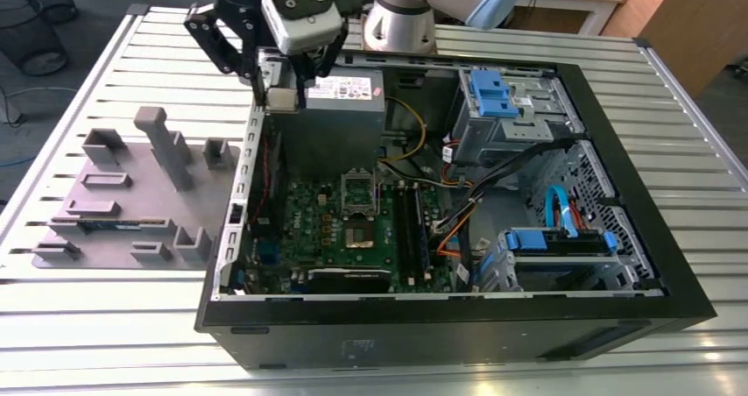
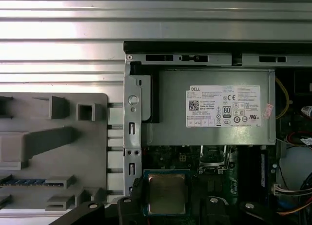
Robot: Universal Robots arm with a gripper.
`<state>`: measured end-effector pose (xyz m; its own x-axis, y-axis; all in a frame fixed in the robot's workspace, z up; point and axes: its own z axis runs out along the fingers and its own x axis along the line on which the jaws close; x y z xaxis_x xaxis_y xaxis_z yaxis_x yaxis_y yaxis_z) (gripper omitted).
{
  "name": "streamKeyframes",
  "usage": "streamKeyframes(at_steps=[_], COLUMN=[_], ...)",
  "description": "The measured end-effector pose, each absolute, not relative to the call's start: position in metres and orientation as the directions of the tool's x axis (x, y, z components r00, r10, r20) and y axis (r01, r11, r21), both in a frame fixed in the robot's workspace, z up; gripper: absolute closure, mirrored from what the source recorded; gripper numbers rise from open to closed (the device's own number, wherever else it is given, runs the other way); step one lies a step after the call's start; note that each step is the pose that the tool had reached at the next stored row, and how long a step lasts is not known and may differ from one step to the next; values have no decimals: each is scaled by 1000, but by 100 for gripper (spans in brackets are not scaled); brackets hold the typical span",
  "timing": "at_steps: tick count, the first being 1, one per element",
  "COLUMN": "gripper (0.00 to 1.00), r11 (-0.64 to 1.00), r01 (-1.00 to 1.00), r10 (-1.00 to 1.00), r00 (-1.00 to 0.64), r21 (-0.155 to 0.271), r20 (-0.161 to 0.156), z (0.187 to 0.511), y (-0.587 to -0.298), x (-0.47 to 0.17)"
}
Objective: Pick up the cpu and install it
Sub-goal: 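Pick up the cpu and move it towards the insertion slot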
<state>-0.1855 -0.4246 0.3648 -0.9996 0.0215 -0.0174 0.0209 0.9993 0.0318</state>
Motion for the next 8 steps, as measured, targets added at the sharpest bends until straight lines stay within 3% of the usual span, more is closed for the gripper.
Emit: streamKeyframes(at_steps=[8], gripper=[53], r11=[999], r01=[21], r10=[21], r00=[-1000], r21=[32], r20=[-17], z=[364], y=[-425], x=[-162])
